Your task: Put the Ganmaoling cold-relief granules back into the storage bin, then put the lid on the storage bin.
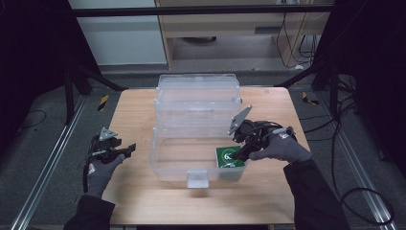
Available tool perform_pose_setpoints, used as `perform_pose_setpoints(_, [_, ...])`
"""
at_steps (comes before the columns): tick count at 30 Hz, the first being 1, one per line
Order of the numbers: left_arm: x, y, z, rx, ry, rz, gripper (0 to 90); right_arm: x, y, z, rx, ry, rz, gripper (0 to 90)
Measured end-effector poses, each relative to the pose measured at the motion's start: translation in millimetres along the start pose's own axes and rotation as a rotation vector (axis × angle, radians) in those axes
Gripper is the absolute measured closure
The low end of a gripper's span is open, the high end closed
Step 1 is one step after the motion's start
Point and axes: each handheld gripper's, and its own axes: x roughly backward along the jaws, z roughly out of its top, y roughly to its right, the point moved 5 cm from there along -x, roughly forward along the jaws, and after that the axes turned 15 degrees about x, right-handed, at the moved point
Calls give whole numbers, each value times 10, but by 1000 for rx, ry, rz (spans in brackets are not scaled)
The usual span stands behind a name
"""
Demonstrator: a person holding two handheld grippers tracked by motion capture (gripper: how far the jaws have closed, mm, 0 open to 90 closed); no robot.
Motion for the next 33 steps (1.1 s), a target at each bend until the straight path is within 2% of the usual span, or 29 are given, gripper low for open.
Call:
perform_pose_setpoints(4, [10, 2, 5, 0, 3, 2, 333, -37, -90, 26, -3, 18, 10, 402])
perform_pose_setpoints(7, [14, 8, 13, 1, 9, -1, 333, -103, -152, 45, 17, 15, 9, 432])
perform_pose_setpoints(10, [18, 9, 16, -2, 10, 0, 333, -169, -208, 81, 13, 25, 30, 463])
perform_pose_setpoints(14, [29, 8, 28, -1, 14, -3, 334, -270, -239, 110, 29, 15, 34, 493])
perform_pose_setpoints(20, [36, 9, 36, -3, 20, -2, 336, -330, -269, 225, 46, 58, 24, 505])
perform_pose_setpoints(24, [46, 12, 41, -1, 22, -6, 343, -415, -291, 282, 59, 59, 21, 517])
perform_pose_setpoints(27, [63, 6, 43, 1, 21, -4, 366, -469, -293, 312, 54, 55, 37, 527])
perform_pose_setpoints(33, [86, 28, 50, -8, 20, -8, 449, -562, -341, 380, 85, 42, 62, 550])
